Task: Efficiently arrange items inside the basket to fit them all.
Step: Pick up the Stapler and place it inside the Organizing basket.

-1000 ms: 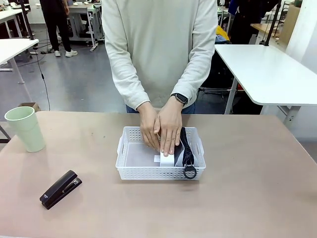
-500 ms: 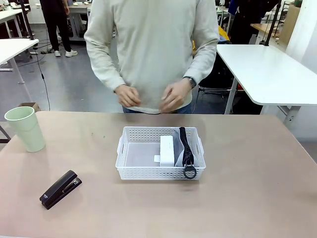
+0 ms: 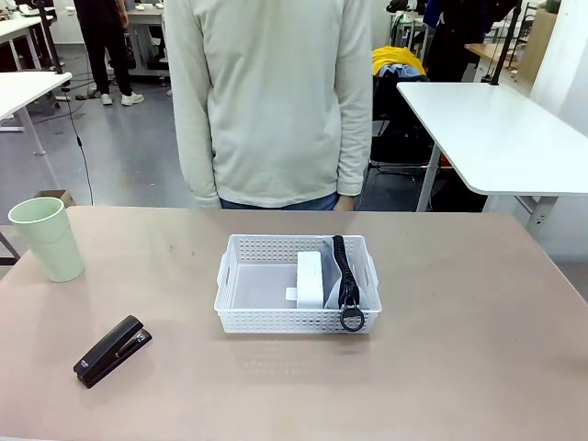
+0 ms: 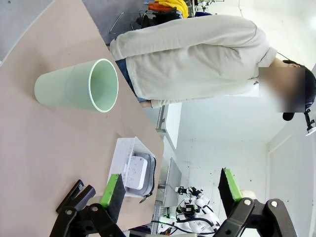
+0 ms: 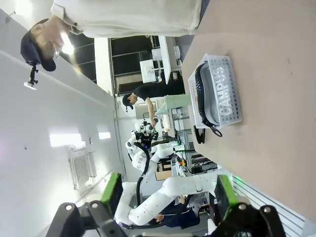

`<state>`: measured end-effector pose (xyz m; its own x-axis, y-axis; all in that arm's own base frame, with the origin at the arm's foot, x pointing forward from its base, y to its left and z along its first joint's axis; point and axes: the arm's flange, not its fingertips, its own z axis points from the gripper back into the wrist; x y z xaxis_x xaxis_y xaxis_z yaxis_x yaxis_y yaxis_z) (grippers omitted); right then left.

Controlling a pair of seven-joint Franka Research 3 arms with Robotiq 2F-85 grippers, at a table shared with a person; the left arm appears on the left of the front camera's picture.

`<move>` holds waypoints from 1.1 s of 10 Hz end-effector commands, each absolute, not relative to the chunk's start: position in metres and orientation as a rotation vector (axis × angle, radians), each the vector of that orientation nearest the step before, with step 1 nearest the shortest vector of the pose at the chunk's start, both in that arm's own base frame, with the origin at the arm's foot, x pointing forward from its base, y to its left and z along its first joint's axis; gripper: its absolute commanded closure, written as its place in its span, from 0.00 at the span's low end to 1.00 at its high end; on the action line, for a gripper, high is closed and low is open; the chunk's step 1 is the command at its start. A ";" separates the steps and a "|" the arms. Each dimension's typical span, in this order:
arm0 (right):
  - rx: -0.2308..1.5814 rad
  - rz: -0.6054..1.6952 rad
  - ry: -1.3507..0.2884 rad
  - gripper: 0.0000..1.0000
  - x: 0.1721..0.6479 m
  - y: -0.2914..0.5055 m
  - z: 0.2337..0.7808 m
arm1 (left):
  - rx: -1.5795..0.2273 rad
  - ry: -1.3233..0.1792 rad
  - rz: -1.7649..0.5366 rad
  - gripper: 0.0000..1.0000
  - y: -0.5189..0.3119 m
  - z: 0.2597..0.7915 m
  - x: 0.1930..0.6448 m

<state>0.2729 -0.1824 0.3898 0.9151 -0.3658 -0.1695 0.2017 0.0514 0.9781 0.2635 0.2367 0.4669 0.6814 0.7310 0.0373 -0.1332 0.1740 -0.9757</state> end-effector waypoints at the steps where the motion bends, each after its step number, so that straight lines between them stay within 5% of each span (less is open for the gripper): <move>1: 1.471 -0.412 -0.159 0.00 0.272 -0.183 0.393 | -1.269 -0.605 0.643 0.00 0.237 0.467 0.264; 7: 1.471 -0.412 -0.159 0.00 0.272 -0.183 0.393 | -1.256 -0.581 0.664 0.00 0.237 0.467 0.263; 11: 1.471 -0.412 -0.159 0.00 0.272 -0.183 0.393 | -0.892 -0.601 0.273 0.00 0.145 0.535 0.267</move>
